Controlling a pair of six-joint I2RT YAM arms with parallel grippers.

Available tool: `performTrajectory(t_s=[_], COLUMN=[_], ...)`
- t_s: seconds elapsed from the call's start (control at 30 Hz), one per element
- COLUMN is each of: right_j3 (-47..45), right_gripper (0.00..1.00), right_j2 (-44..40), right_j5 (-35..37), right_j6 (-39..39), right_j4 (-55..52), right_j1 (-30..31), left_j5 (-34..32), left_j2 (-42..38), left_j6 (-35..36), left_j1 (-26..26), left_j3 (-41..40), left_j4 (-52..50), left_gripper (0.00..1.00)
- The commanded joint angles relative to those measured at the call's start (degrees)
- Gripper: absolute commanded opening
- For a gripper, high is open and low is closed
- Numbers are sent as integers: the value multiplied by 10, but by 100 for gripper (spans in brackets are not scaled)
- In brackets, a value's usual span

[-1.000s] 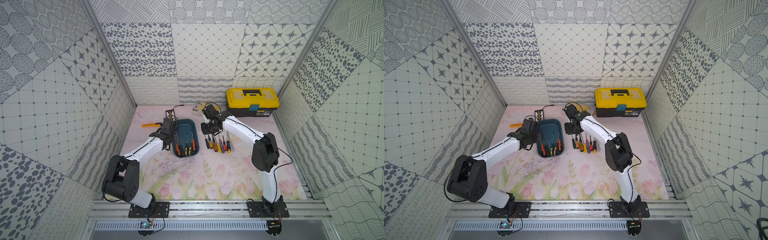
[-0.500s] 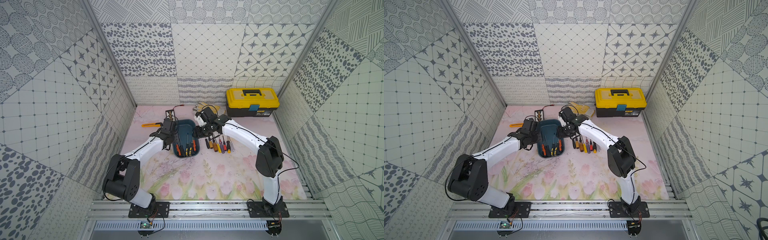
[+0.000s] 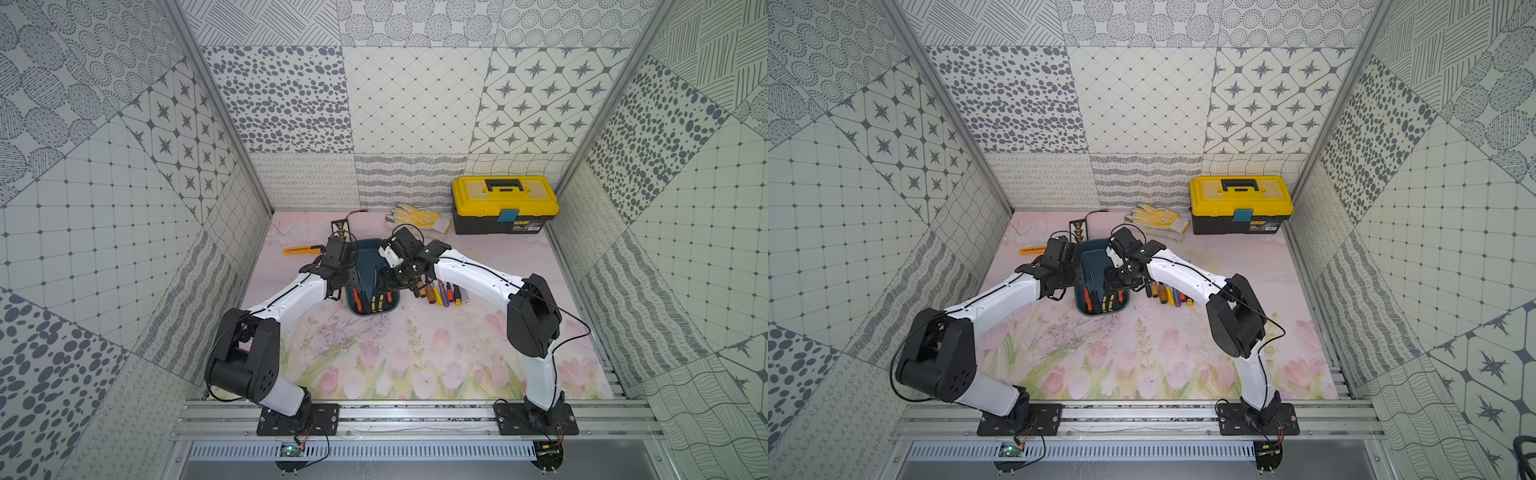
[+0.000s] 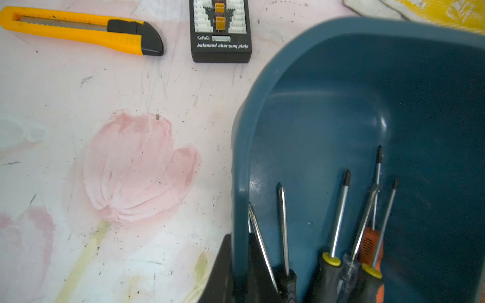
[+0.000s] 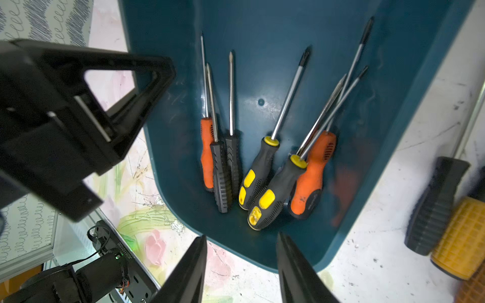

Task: Take out the screwdriver from the storage box
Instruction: Pick up the screwdriver from the storage box.

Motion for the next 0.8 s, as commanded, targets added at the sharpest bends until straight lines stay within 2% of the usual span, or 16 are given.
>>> performTrajectory(t_s=[0.0, 0.27, 0.77], right_j3=[21, 62, 109], right_gripper=[48, 46, 42], right_j2=[34, 85, 165], right_j5=[5, 45, 37], right_j6=[18, 29, 21], right_j4=[-10, -64, -107], right_j1=[6, 24, 33], left_j5=[2, 6, 7], left_j2=[0, 5, 6], left_j6=[1, -3, -3], left_j1=[4, 4, 5], left_j3=[9, 7, 5], left_j4=[17, 25, 27], left_gripper=[0, 0, 0])
